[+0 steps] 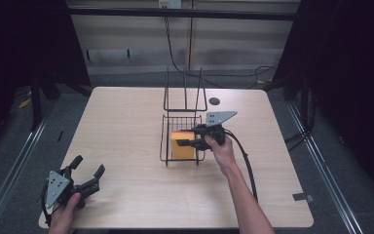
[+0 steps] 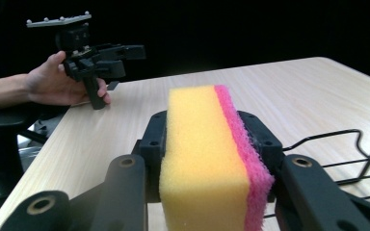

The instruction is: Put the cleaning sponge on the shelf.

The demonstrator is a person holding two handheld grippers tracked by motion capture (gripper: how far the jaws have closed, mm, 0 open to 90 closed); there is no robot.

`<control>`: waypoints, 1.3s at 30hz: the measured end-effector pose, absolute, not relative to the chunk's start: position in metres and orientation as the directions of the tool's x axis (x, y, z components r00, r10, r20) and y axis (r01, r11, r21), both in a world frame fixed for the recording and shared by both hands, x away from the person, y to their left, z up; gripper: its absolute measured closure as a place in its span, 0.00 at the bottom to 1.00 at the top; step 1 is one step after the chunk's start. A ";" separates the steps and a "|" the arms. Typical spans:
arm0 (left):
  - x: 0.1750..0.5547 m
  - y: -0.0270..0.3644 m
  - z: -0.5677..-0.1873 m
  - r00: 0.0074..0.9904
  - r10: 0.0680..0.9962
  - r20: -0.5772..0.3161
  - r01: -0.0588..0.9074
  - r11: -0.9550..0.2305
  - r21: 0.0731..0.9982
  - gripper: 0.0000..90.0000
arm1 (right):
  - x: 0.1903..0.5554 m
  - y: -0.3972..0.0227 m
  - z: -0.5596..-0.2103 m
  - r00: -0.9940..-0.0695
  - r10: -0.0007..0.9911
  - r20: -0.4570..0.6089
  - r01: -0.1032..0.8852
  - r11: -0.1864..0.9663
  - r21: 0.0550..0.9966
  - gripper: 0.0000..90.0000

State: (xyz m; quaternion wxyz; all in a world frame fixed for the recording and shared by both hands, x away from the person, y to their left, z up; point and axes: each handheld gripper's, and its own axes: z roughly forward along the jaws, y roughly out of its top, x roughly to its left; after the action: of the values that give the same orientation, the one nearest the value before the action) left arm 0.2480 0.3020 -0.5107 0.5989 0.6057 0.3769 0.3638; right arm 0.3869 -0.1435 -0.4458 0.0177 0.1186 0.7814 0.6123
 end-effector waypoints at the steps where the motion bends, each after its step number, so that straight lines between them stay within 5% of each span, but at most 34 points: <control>1: 0.248 0.302 -0.511 0.448 0.894 -0.011 0.018 0.004 1.000 0.17 | 0.387 -0.143 -0.446 -0.971 0.208 0.117 0.164 0.228 0.960 0.66; 9: 0.248 0.301 -0.511 0.452 0.892 -0.017 0.019 0.009 1.000 0.17 | 0.388 -0.143 -0.449 -0.969 0.210 0.129 0.177 0.225 0.958 0.64; 33: 0.248 0.302 -0.511 0.452 0.892 -0.012 0.020 0.004 1.000 0.17 | 0.379 -0.149 -0.437 -0.935 0.339 0.108 0.187 0.211 0.959 0.17; 39: 0.248 0.301 -0.511 0.452 0.892 -0.016 0.020 0.008 1.000 0.17 | 0.375 -0.153 -0.432 -0.922 0.372 0.107 0.189 0.193 0.963 0.15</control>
State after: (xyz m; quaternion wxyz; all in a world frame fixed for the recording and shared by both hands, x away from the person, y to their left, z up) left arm 0.2481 0.3015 -0.5108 0.6013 0.6036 0.3775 0.3628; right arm 0.3749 -0.1531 -0.4319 0.0750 0.1826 0.7688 0.6083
